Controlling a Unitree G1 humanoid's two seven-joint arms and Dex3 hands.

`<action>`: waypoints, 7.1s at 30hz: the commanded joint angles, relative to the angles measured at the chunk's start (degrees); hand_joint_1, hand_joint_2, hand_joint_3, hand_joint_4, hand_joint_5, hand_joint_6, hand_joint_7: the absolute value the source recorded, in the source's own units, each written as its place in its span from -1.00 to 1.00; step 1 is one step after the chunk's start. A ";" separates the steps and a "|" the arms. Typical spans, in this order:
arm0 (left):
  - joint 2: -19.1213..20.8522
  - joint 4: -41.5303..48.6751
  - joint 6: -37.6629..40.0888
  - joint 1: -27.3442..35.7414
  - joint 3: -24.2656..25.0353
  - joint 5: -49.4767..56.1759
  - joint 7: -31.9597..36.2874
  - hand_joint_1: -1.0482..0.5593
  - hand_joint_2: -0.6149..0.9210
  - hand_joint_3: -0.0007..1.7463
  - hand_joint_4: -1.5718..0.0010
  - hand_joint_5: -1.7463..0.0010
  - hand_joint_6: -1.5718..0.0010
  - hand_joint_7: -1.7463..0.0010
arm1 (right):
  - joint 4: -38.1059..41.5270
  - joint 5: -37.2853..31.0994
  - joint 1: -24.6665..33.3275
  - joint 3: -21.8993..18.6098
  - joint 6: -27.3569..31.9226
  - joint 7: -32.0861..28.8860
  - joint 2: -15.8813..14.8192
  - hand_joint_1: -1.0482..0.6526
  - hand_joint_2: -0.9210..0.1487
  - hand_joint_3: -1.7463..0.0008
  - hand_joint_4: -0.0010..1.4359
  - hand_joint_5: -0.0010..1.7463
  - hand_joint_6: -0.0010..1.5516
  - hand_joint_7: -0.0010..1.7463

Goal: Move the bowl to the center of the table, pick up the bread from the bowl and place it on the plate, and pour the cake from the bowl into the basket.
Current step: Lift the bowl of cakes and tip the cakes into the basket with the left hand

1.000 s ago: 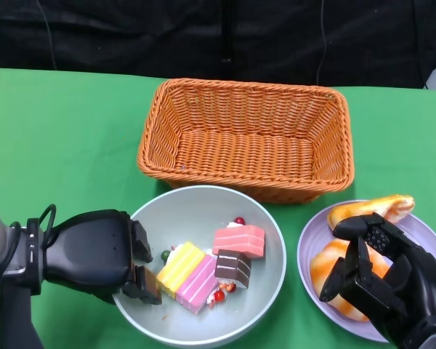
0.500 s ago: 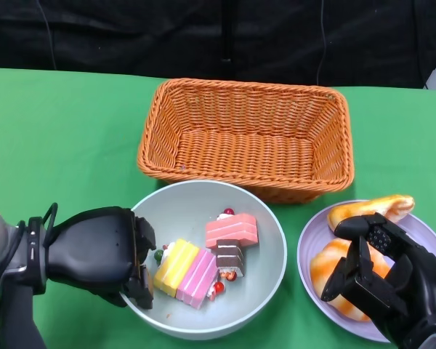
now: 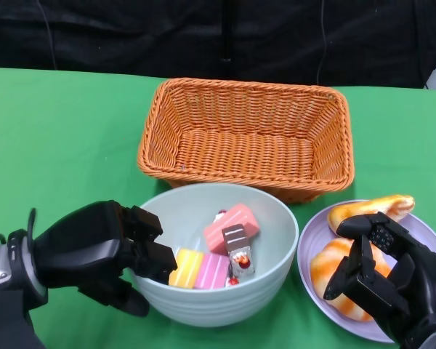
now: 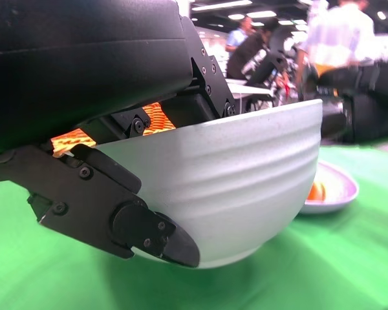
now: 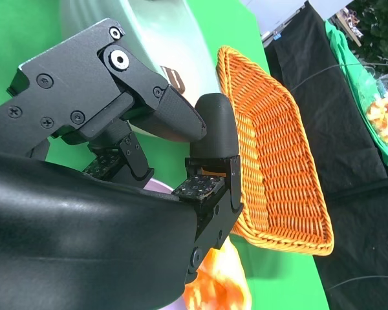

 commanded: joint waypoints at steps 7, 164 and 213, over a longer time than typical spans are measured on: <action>-0.01 -2.12 -6.99 7.15 12.70 -14.24 -13.50 -0.48 0.93 -0.97 -0.42 -0.61 -0.53 -0.10 | 0.40 -0.27 -0.50 -1.63 0.05 -0.34 0.72 0.13 -0.41 -0.41 0.16 1.00 -0.21 1.00; -35.44 -22.40 -0.82 19.88 45.61 -67.46 -79.97 -0.53 1.00 -0.46 -0.30 -0.87 -0.30 -0.26 | 2.76 4.07 -5.15 -9.00 4.04 -4.75 5.29 0.12 -0.60 -0.29 0.15 1.00 -0.23 1.00; -49.59 -25.66 19.50 22.53 45.57 -62.33 -60.83 -0.04 0.66 -0.02 -0.17 -0.82 -0.19 -0.35 | 7.43 7.30 -8.62 -14.60 3.67 -5.38 5.50 0.14 -0.67 -0.17 0.18 1.00 -0.15 0.93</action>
